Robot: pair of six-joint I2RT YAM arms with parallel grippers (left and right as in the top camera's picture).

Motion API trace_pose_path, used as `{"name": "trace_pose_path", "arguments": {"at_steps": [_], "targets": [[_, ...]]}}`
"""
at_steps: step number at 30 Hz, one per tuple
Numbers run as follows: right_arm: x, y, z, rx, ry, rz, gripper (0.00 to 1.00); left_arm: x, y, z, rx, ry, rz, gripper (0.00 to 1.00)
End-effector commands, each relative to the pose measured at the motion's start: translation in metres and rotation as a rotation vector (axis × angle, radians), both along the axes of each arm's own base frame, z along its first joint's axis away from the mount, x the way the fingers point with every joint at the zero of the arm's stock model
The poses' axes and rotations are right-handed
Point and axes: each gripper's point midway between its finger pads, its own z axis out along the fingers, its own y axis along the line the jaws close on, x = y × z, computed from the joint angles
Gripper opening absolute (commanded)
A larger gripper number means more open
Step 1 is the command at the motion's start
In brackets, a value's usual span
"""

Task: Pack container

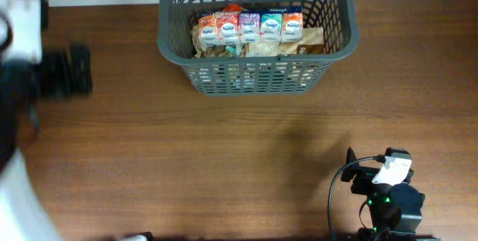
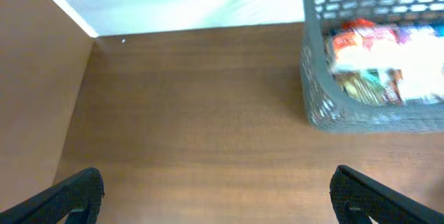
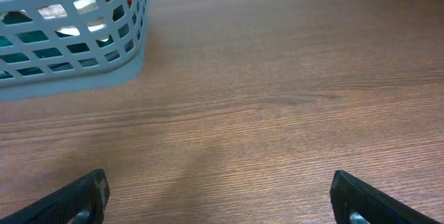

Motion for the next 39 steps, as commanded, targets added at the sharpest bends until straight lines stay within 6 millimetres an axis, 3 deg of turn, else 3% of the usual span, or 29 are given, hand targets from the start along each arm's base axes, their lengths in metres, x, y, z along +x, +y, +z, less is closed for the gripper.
{"name": "trace_pose_path", "arguments": {"at_steps": [1, 5, 11, 17, 20, 30, 39], "targets": [[0.000, 0.001, 0.000, 0.013, -0.008, 0.002, 0.99, -0.029, -0.008, -0.012, 0.000, -0.008, -0.002, 0.99], [0.000, 0.001, 0.000, 0.013, -0.008, 0.003, 0.99, -0.023, -0.020, -0.020, 0.022, -0.135, -0.053, 0.99], [0.000, 0.001, 0.000, 0.013, -0.008, 0.003, 0.99, -0.001, -0.044, -0.015, 0.074, -0.483, -0.151, 0.99], [0.000, 0.001, 0.000, 0.013, -0.008, 0.002, 0.99, -0.007, -0.064, -0.011, 0.085, -0.779, -0.213, 0.99], [0.000, 0.001, 0.000, 0.013, -0.008, 0.003, 0.99, -0.016, -0.072, -0.021, 0.080, -0.874, -0.235, 0.99], [0.000, 0.001, 0.000, 0.013, -0.008, 0.002, 0.99, -0.034, -0.074, -0.113, 0.086, -0.996, -0.239, 0.99], [0.000, 0.001, 0.000, 0.013, -0.008, 0.003, 0.99, -0.042, -0.074, -0.174, 0.089, -1.028, -0.238, 0.99]]}}
